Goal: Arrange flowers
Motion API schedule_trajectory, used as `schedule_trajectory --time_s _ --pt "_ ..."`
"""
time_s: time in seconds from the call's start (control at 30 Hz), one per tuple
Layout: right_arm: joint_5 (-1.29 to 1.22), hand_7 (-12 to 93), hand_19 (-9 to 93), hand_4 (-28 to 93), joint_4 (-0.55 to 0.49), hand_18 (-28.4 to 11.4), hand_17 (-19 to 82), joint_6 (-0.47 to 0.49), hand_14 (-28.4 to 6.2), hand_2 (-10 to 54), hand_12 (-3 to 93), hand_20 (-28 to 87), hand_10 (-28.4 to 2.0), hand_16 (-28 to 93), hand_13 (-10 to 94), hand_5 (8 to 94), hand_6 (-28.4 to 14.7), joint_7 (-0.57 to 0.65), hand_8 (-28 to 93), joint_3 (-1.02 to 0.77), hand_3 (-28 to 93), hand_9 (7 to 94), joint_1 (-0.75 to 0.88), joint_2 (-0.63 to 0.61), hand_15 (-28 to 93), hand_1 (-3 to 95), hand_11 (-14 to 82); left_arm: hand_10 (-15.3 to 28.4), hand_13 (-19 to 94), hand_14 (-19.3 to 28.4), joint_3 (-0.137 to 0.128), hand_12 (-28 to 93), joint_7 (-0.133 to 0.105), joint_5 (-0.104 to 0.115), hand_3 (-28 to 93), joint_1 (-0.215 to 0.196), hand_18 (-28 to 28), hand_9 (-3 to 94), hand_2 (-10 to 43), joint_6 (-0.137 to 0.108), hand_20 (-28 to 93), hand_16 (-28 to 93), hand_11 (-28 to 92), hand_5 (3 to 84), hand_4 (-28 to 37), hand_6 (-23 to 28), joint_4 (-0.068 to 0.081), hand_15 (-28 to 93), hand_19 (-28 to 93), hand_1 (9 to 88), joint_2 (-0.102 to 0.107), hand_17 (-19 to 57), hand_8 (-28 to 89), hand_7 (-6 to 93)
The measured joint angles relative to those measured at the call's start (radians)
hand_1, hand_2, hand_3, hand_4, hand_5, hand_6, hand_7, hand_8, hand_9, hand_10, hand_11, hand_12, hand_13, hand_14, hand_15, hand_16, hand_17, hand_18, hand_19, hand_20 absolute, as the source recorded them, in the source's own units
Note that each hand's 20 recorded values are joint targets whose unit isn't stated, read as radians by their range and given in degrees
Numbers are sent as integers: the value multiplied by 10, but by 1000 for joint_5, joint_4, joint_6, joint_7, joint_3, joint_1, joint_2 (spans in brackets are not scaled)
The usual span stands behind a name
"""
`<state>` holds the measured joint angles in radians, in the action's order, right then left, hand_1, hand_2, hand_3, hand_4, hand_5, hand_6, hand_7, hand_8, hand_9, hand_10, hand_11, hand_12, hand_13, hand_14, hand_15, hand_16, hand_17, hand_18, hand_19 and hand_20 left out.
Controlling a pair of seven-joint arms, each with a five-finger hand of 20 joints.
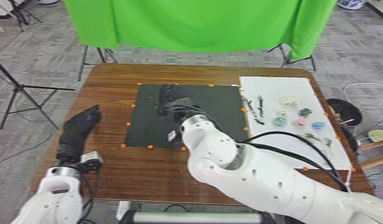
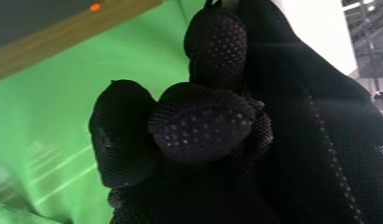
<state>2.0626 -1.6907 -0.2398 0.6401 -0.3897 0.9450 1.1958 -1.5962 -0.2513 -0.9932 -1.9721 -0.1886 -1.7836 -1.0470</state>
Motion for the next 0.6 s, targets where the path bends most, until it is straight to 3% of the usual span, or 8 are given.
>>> schedule_trajectory --time_s 0.2,0.6 --pt "-18 413 828 64 30 -26 788 3 6 -95 407 439 -115 197 937 729 -50 2 188 -17 622 907 27 22 614 580 342 125 331 133 25 106 -14 3 724 14 84 405 -91 0 167 -7 152 446 -257 31 7 92 21 239 -13 83 -69 115" --pt "-202 429 786 19 49 -26 796 -51 -15 -95 347 420 -122 172 937 728 -62 20 153 -16 613 930 68 52 567 603 296 125 330 133 40 105 -21 5 723 20 84 405 -90 2 167 -7 152 445 -258 31 6 92 21 240 -29 83 -69 115"
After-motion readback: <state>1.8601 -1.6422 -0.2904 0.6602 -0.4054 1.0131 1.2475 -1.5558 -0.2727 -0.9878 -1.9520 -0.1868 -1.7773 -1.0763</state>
